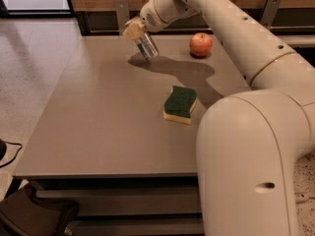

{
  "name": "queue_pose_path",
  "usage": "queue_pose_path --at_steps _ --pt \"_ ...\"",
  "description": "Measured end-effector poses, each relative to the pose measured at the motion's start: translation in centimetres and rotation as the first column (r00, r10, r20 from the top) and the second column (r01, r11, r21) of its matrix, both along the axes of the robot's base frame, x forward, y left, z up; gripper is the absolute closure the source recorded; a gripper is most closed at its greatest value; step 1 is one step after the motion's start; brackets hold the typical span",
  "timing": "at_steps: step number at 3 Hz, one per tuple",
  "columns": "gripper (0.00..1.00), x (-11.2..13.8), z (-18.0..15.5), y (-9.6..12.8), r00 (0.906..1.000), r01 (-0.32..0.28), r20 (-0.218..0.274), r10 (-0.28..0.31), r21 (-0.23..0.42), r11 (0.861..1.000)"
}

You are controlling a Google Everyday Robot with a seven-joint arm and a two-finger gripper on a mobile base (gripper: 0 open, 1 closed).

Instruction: Knock redbull can over

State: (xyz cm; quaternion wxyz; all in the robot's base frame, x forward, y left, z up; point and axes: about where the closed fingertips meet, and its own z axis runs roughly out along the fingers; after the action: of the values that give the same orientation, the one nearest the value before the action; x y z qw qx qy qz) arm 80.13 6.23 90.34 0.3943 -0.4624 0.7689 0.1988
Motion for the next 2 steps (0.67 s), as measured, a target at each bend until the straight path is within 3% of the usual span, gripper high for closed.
queue_pose_path --at_steps 2 --pt "1.0 0.23 -0.69 0.68 0.9975 -0.026 -0.069 0.016 -0.143 0.989"
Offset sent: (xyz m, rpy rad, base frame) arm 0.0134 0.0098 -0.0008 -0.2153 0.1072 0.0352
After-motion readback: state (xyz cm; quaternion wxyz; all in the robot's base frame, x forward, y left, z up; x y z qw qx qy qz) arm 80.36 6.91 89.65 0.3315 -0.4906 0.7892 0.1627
